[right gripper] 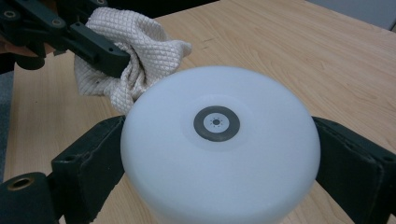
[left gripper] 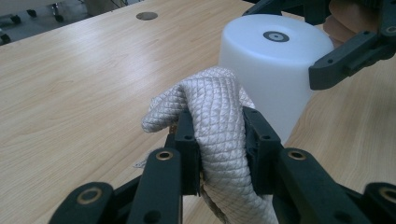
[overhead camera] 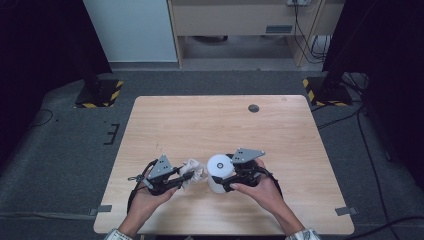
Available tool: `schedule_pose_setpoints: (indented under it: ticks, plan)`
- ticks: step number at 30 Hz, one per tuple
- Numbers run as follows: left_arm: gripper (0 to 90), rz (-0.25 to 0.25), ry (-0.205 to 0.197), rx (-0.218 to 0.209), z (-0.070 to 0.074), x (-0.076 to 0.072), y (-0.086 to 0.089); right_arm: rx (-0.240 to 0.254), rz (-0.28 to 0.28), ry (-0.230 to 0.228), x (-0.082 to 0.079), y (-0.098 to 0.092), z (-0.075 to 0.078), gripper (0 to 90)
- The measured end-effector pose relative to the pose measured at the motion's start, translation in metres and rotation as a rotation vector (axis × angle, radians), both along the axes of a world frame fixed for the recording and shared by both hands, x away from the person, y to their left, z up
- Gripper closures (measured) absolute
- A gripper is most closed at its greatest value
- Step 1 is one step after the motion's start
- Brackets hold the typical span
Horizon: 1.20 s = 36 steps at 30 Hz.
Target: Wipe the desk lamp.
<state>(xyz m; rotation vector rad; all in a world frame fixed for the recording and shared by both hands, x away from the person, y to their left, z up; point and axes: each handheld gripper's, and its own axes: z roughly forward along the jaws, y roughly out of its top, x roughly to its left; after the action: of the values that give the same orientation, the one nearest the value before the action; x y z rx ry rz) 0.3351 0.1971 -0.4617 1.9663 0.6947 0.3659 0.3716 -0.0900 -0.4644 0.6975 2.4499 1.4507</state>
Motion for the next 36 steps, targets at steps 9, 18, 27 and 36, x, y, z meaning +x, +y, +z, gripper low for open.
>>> schedule_pose_setpoints:
  ticks: [9,18,27,36]
  plan:
    - [70.0,-0.042,-0.007,-0.023,0.007,-0.001,-0.011,0.022,0.018,0.028,-0.003,-0.013,0.000,10.4]
    - [69.9,-0.030,0.001,-0.015,0.004,0.012,-0.013,0.049,0.004,-0.006,0.001,-0.002,0.003,6.0]
    - [69.8,-0.034,0.006,-0.013,0.003,0.012,-0.011,0.002,0.018,0.004,0.006,0.008,0.002,9.0]
    - [69.8,-0.130,-0.001,-0.052,0.017,0.002,-0.039,-0.006,0.037,0.006,-0.012,-0.023,0.003,9.0]
